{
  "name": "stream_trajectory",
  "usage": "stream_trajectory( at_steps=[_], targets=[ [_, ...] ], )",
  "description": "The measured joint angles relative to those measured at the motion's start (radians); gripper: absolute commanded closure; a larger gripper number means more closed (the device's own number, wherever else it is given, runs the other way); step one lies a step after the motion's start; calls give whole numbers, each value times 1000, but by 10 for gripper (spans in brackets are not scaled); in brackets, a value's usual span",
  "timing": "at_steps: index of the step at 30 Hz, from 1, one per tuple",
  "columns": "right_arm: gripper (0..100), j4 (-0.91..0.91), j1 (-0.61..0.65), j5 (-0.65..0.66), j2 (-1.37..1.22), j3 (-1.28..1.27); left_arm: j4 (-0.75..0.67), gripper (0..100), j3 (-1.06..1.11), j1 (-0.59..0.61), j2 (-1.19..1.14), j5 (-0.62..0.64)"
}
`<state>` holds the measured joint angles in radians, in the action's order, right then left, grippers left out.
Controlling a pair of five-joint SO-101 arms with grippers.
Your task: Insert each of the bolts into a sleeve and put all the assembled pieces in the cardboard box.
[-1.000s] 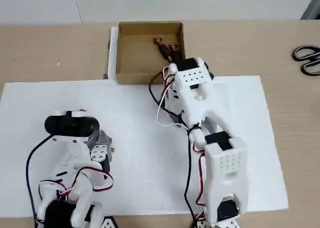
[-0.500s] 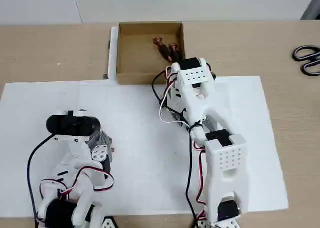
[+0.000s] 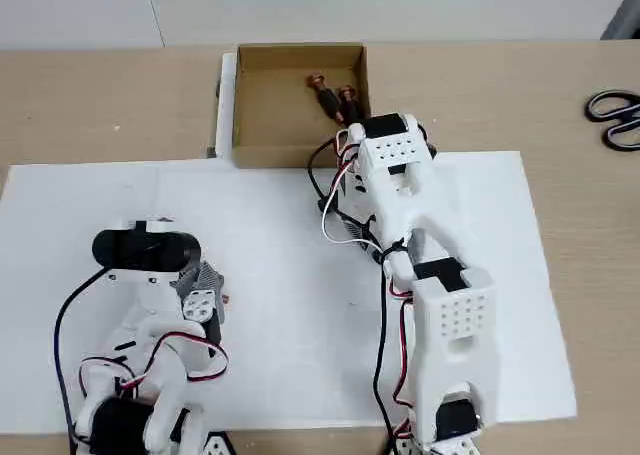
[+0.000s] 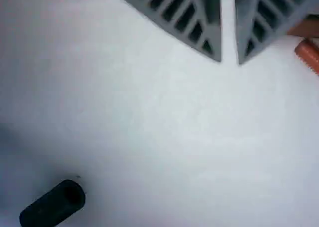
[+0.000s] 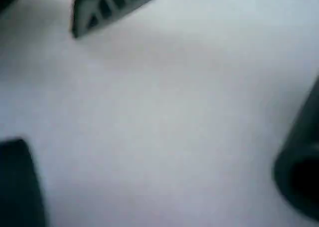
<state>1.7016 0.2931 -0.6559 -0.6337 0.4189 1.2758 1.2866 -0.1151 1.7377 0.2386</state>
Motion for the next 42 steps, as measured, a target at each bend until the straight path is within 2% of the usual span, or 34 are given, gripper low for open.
stream_trajectory(
  at_steps=[3,24,27,35,42],
  targets=[
    [952,0,-3,18,0,0,0,994,0,0,0,0],
    [957,-5,-12,60,0,3,0,994,0,0,0,0],
    [998,-5,-12,60,0,3,0,994,0,0,0,0],
    [997,-5,-12,60,0,14,0,994,0,0,0,0],
    [997,-12,-2,189,127,34,-26,994,0,0,0,0]
  ],
)
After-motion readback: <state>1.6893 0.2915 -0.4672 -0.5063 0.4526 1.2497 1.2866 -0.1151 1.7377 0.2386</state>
